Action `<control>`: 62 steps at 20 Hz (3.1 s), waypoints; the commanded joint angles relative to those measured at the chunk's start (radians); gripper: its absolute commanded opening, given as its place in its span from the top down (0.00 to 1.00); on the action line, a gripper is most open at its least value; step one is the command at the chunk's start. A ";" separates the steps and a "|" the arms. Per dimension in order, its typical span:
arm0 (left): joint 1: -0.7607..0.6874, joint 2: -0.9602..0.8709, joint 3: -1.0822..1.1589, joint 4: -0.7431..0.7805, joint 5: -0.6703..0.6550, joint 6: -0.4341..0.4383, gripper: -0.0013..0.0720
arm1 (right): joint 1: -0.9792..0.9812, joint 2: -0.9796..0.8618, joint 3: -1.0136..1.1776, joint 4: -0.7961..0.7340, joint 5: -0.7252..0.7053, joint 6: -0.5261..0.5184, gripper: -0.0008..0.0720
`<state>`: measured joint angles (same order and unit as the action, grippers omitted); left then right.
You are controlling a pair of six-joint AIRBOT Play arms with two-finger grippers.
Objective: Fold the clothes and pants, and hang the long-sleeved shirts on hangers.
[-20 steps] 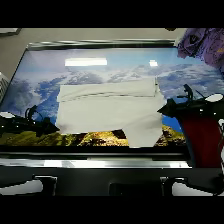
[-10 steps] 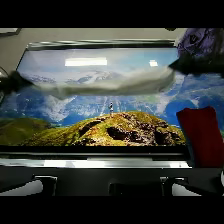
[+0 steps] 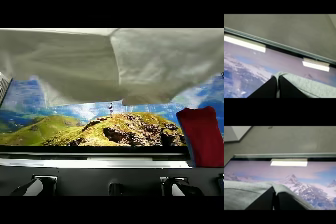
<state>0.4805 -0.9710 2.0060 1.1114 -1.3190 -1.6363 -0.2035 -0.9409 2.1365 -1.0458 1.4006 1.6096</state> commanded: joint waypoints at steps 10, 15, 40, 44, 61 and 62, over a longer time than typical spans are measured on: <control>-0.033 -0.145 -0.056 0.017 -0.065 0.071 0.96 | 0.000 -0.161 -0.048 -0.139 0.139 0.198 0.94; -0.175 -0.577 -0.056 0.026 -0.020 0.112 0.96 | 0.002 -0.505 -0.188 -0.063 0.048 0.117 0.94; -0.320 -1.009 -0.044 0.103 -0.117 0.116 0.96 | 0.096 -1.001 -0.190 -0.293 0.019 0.081 0.94; -0.359 -1.046 -0.048 0.101 -0.208 0.043 0.96 | 0.096 -1.022 -0.190 -0.301 0.058 0.081 0.94; -0.240 -0.969 0.018 0.113 -0.249 0.013 0.11 | -0.001 -0.879 -0.224 -0.286 0.229 -0.045 0.31; -0.199 -0.907 -0.037 0.113 -0.239 0.013 0.11 | -0.043 -0.826 -0.278 -0.245 0.224 -0.061 0.31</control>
<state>0.2050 -1.9827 2.0083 1.2224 -1.5707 -1.6222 -0.1753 -1.8679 1.9141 -1.3491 1.5925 1.6161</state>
